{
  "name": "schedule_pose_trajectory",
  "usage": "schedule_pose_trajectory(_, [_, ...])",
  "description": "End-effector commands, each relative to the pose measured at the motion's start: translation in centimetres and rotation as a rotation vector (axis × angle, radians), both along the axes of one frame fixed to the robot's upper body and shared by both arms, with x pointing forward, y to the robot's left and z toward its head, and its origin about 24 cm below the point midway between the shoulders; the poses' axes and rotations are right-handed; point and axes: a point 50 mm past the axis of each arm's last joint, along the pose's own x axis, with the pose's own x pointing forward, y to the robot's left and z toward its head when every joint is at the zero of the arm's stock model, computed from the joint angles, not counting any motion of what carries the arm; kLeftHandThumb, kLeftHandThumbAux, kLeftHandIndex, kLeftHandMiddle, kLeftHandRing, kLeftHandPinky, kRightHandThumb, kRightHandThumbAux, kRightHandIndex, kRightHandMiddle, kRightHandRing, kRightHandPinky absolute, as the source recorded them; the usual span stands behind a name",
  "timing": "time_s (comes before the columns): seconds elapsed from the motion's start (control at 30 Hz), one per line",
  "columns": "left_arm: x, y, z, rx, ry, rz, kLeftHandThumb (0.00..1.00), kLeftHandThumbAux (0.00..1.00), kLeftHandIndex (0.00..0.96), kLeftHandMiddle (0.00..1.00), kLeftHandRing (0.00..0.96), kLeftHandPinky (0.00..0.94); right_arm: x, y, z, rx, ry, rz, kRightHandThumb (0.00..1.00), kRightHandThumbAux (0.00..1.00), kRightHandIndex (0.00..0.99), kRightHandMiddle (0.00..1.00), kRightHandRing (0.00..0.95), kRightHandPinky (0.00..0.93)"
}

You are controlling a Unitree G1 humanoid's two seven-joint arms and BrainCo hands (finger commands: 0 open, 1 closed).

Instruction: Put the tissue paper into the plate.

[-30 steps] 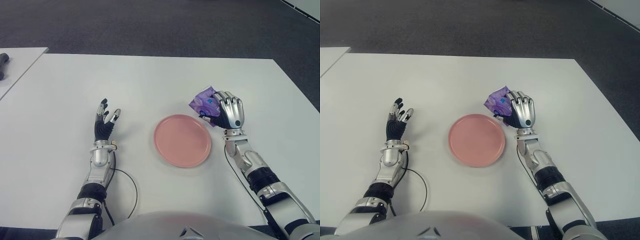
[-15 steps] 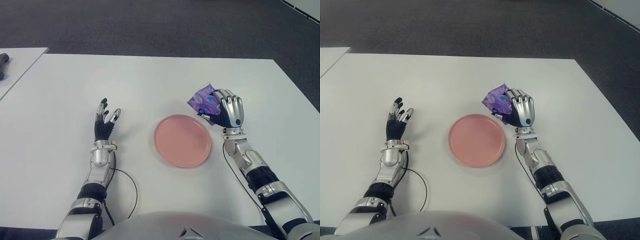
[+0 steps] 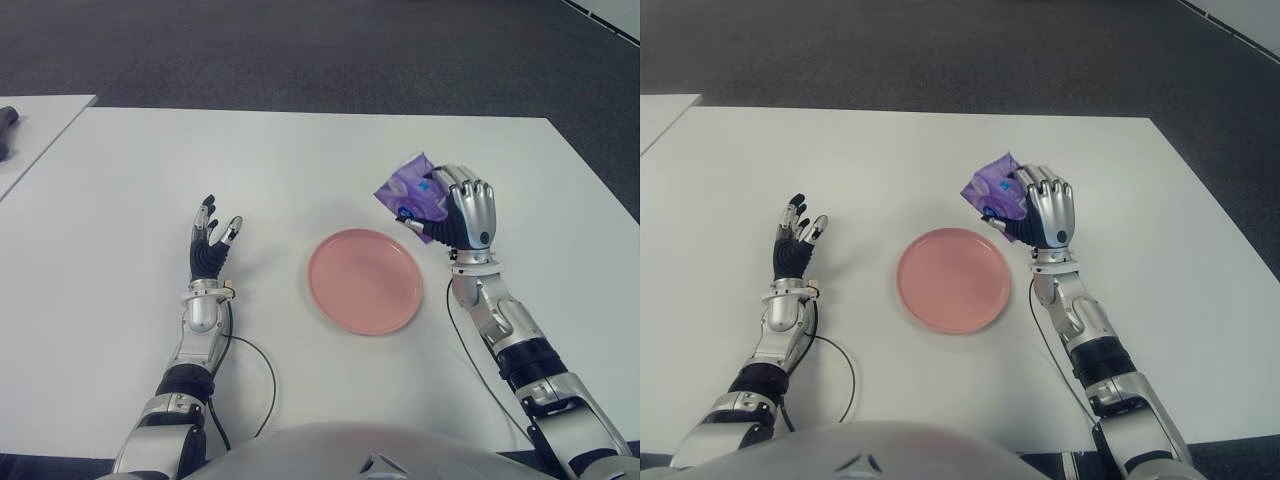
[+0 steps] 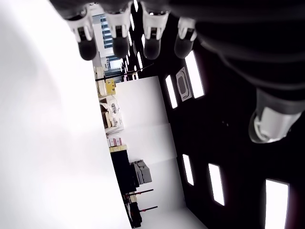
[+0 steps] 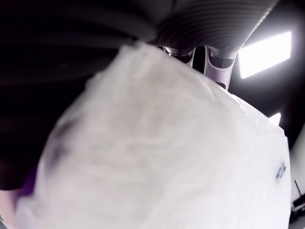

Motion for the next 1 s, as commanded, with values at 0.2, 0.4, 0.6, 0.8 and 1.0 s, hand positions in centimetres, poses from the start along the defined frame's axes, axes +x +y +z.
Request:
schedule_pose_trajectory(0.2, [-1.1, 0.1, -1.5, 0.009, 0.070, 0.010, 0.000, 0.453, 0.000, 0.000, 0.000, 0.000, -2.2, 3.2, 0.1, -0.032, 0.021, 0.105, 0.953, 0.659, 0.382, 0.504, 0.527, 0.813])
schedule_pose_trajectory(0.4, [-1.0, 0.1, -1.5, 0.011, 0.074, 0.009, 0.000, 0.453, 0.000, 0.000, 0.000, 0.000, -3.2, 4.5, -0.2, -0.120, 0.029, 0.256, 0.952, 0.658, 0.382, 0.505, 0.530, 0.823])
schedule_pose_trajectory(0.6, [-0.9, 0.1, -1.6, 0.009, 0.075, 0.005, 0.000, 0.461, 0.000, 0.000, 0.000, 0.000, -4.0, 5.2, -0.7, -0.212, 0.123, 0.386, 0.953, 0.658, 0.382, 0.506, 0.531, 0.809])
schedule_pose_trajectory(0.8, [-0.9, 0.0, -1.5, 0.003, 0.070, 0.005, 0.000, 0.470, 0.000, 0.000, 0.000, 0.000, -4.5, 5.6, -1.4, -0.243, 0.220, 0.484, 0.952, 0.659, 0.382, 0.502, 0.527, 0.782])
schedule_pose_trajectory(1.0, [-0.9, -0.1, -1.6, 0.005, 0.073, 0.002, 0.000, 0.476, 0.000, 0.000, 0.000, 0.000, -4.6, 6.2, -2.0, -0.293, 0.287, 0.529, 0.952, 0.659, 0.384, 0.503, 0.526, 0.770])
